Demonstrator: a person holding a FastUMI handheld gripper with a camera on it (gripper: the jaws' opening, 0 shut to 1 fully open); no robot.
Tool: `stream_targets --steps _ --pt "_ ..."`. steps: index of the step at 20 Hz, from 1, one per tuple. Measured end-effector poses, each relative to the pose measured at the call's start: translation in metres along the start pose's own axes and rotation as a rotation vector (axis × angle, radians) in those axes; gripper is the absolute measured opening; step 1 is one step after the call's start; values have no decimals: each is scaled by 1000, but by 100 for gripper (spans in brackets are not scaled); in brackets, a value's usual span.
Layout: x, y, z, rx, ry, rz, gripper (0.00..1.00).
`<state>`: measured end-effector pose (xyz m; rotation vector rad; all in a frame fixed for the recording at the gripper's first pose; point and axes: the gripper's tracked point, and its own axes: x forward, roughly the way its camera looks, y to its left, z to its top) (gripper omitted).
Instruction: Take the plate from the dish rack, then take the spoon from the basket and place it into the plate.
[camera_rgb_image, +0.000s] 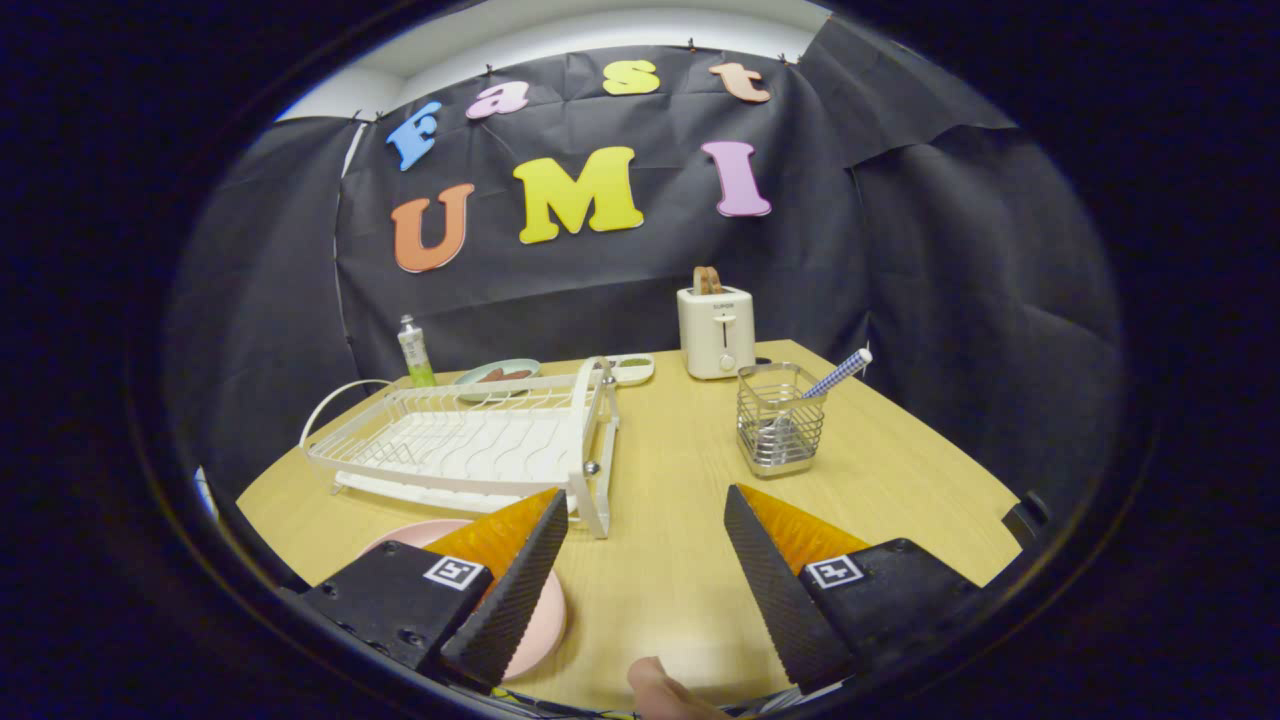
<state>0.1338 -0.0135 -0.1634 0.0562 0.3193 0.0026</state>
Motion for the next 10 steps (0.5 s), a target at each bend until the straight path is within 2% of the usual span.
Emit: stream_targets --steps 6,10 --pt "36 -91 31 61 -76 -131 100" --pt "63 -116 52 64 -116 -114 98"
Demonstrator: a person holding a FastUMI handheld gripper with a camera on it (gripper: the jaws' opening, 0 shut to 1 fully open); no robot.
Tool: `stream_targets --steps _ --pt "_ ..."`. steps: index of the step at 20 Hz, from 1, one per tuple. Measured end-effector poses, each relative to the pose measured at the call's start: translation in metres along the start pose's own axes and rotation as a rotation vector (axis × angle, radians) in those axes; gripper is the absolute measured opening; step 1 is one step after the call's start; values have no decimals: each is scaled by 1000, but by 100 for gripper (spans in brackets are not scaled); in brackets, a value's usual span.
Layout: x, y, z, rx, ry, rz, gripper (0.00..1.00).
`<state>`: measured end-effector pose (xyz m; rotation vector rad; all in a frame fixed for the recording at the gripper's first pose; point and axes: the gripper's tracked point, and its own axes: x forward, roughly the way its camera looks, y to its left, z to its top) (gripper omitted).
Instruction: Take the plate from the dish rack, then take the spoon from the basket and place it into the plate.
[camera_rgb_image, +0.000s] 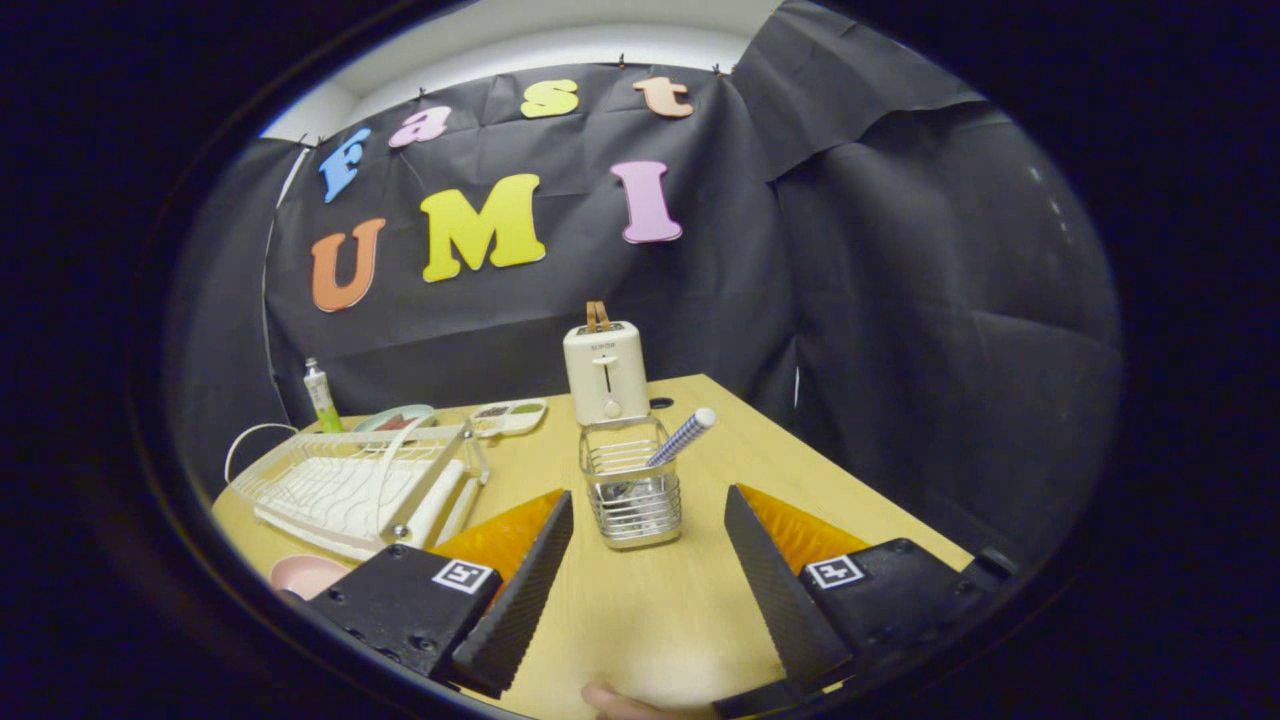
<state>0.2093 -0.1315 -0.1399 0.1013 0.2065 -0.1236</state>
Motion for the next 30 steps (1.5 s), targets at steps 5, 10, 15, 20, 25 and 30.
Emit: stream_targets --steps 5,10,15,20,25,30 --pt "38 -13 24 -30 -70 -30 93" --pt "72 -21 24 38 -20 -11 71" --pt "74 -4 29 67 -29 74 30" --pt "70 11 43 -2 -59 78 17" --pt "62 22 67 -50 -103 57 15" --pt "26 40 110 -2 -157 83 16"
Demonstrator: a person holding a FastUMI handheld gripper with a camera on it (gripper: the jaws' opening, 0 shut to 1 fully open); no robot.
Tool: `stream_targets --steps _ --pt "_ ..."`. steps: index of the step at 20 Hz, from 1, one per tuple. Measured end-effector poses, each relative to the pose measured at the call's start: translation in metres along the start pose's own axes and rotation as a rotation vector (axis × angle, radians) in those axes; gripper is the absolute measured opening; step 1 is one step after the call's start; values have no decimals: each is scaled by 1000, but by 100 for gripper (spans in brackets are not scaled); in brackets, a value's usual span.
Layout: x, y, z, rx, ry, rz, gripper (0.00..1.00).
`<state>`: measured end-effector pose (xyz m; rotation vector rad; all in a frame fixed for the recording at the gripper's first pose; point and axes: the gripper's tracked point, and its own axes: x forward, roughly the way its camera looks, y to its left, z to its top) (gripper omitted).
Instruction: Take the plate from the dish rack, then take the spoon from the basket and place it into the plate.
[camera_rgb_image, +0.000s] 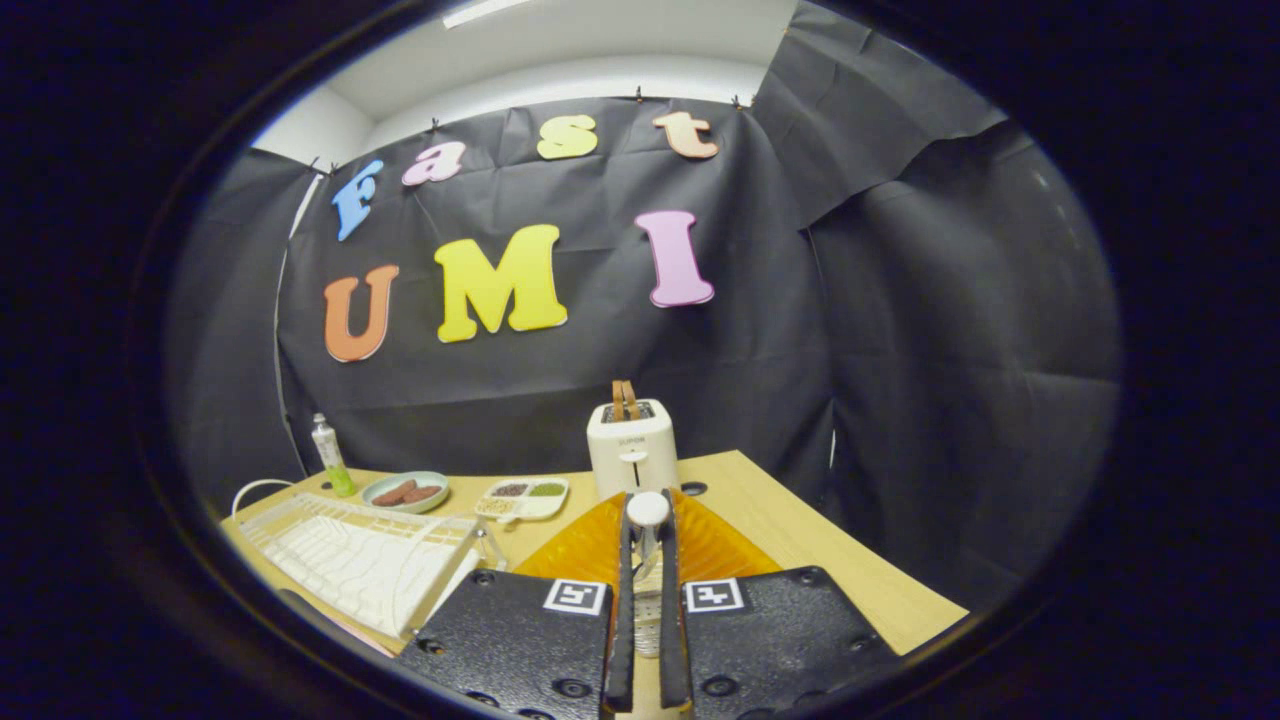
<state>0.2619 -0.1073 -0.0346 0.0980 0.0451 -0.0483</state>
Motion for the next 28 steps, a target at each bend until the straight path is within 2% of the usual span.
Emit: stream_targets --steps 7,9,13,17,20,28 --pt "-83 53 71 -1 -82 50 15" --pt "-111 69 80 -1 -74 58 15" --pt "-166 113 81 -21 -67 136 15" --pt "-204 153 42 -50 -31 189 15" --pt "-225 196 -6 -10 46 276 15" --pt "-209 258 -132 -107 255 348 15"
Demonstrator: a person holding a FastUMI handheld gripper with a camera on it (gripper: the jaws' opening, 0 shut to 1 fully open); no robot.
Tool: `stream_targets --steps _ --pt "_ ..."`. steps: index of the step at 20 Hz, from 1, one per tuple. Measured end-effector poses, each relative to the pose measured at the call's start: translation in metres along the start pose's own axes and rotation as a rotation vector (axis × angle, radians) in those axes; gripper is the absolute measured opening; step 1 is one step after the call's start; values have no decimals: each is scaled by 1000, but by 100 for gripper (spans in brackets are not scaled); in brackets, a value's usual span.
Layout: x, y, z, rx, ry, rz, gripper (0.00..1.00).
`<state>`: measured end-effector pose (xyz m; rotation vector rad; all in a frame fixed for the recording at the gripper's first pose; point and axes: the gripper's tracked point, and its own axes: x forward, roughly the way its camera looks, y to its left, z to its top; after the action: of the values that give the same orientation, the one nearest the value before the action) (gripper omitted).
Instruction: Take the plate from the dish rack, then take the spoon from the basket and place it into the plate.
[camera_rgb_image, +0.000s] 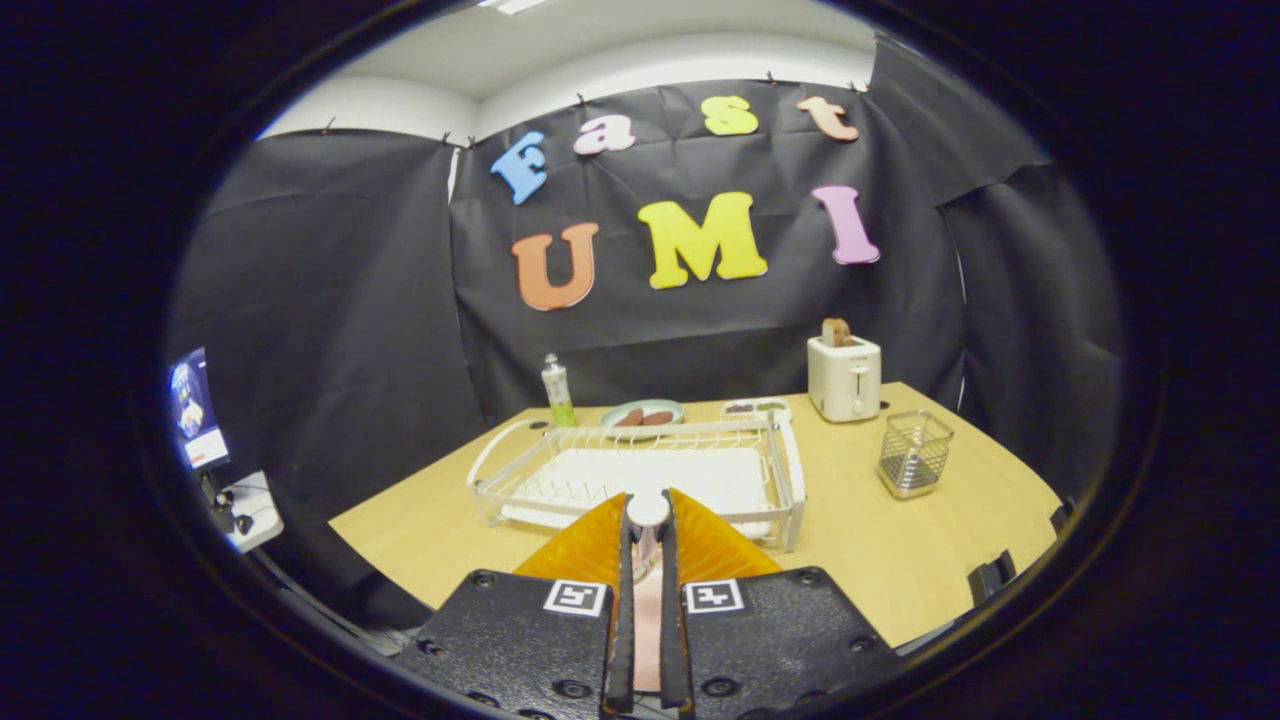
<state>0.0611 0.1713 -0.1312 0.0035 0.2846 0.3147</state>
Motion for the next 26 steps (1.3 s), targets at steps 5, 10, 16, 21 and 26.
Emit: stream_targets --steps 5,10,16,21,26 --pt "19 6 -25 5 56 23 16" --pt "20 4 -24 -15 59 18 17" --pt "24 -15 -20 -13 74 -40 22" --pt "18 -32 5 -27 20 -99 63" --pt "-7 -39 33 -47 -78 -146 100"
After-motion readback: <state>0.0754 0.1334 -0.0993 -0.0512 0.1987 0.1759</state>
